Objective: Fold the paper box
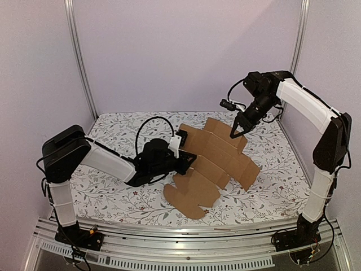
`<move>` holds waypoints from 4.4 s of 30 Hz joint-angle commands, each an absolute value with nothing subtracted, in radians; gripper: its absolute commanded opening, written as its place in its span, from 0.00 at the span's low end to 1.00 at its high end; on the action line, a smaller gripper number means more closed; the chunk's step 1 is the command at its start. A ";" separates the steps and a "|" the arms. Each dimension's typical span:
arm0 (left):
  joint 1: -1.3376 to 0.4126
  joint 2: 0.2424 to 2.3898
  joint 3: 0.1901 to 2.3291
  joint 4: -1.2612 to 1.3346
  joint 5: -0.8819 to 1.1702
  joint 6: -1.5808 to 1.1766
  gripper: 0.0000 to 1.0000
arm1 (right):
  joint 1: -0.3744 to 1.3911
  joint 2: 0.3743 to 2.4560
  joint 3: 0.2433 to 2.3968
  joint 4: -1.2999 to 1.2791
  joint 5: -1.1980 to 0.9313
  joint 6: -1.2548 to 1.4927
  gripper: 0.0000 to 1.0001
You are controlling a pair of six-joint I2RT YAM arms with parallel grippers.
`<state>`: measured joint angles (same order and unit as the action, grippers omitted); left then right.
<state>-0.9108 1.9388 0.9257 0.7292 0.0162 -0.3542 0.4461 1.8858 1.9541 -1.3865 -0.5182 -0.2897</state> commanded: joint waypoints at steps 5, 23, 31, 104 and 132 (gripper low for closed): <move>-0.949 1.999 0.939 0.715 -0.054 -0.425 0.11 | 0.451 1.908 1.980 -1.383 -0.552 -0.273 0.00; -0.948 2.032 0.749 1.111 0.140 -0.341 0.02 | 0.395 1.988 2.095 -1.414 -0.528 -0.281 0.00; -0.953 2.011 0.779 1.095 0.086 -0.376 0.06 | 0.448 1.986 2.037 -1.399 -0.452 -0.312 0.00; -0.624 1.680 0.730 0.543 0.055 -0.250 0.62 | 0.744 1.878 1.389 -0.143 0.082 -1.226 0.00; -0.713 1.985 0.811 0.868 0.427 -0.360 0.62 | 0.771 1.746 1.012 0.344 0.198 -1.415 0.00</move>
<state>-0.7029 1.9583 0.7834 0.7933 0.4194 -0.3485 0.7639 1.7870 1.0286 0.2497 0.1909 -1.3872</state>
